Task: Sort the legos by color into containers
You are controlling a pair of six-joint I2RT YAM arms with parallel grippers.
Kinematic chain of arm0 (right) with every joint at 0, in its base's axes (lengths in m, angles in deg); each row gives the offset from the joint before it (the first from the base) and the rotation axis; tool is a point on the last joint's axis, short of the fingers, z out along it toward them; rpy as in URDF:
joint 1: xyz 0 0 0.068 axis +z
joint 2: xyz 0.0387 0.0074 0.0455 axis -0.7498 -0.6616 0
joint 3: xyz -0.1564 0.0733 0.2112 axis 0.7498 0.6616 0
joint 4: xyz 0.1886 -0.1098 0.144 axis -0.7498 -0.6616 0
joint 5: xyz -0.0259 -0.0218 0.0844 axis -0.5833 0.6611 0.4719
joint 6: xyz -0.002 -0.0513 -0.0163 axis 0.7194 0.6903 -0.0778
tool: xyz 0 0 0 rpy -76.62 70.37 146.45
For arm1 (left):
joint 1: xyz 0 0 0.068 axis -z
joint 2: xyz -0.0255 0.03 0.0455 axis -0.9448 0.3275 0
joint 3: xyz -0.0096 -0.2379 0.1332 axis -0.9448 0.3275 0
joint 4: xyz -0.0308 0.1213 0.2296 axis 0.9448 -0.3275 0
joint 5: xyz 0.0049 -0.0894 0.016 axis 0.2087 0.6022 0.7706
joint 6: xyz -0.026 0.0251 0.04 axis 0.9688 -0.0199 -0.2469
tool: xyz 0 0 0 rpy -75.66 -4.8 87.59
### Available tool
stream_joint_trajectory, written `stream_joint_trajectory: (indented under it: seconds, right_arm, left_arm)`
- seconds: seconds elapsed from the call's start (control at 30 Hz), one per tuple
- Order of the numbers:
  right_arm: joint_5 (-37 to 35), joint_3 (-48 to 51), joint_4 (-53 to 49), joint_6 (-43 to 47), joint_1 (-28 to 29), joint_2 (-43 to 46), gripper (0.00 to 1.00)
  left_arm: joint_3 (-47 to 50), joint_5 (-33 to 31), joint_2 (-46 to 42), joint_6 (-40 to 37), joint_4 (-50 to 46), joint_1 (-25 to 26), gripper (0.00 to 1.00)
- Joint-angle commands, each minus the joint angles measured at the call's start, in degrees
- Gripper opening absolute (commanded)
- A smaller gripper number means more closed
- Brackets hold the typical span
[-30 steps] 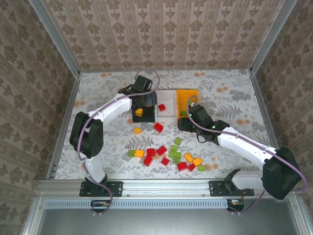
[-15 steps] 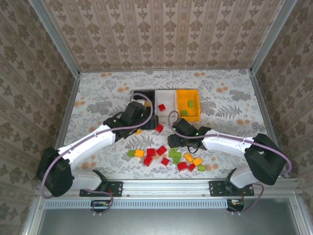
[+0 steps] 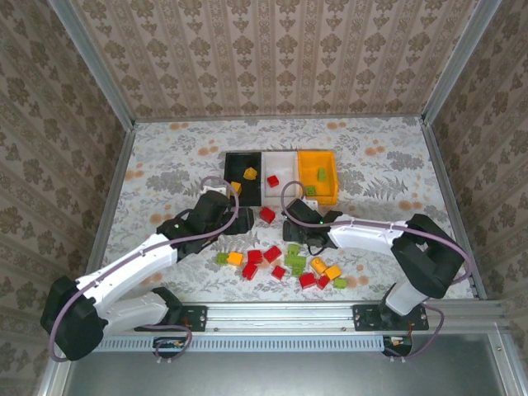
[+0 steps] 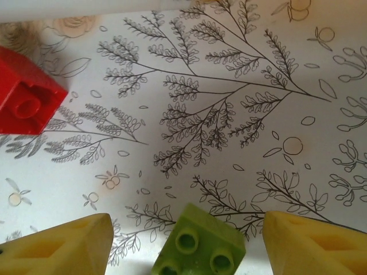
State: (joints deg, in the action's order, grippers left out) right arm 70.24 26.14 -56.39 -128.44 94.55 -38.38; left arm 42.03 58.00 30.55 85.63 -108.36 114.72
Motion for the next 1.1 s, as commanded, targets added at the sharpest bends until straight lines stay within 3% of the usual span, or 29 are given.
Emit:
stream_joint_trajectory:
  seconds: [0.0,0.27,0.47,0.6,0.83,0.93,1.07]
  right_arm:
    - [-1.9,-1.4,-3.6,-5.4,0.5,-2.4,0.7]
    - [-4.1,2.1,-7.1,-6.5,0.2,-2.6,0.59]
    - [-3.3,6.2,-5.5,-5.6,-2.5,1.2,0.35]
    - [-3.5,6.1,-5.9,-1.8,-4.4,5.9,0.26]
    - [-2.6,-0.8,-8.2,9.0,-11.9,16.5,0.25]
    - [-0.4,-5.7,-7.4,11.0,-15.9,13.6,0.26]
    - [2.0,-13.9,-5.6,12.6,-19.6,3.5,0.27]
  left_arm:
    - [0.8,-1.4,-1.6,1.5,-0.4,-0.1,1.0]
    - [1.7,-1.1,-2.5,1.4,-0.2,-1.2,1.0]
    - [1.8,-1.3,-2.9,1.3,-0.2,-1.9,1.0]
    - [1.3,-0.9,-2.9,0.5,-0.9,-2.4,1.0]
    - [1.7,-0.3,-3.5,-0.6,-1.6,-3.3,1.0]
    - [1.8,0.1,-3.9,-0.6,-1.7,-3.4,1.0]
    - [2.1,0.3,-4.8,-0.5,-2.9,-3.6,1.0]
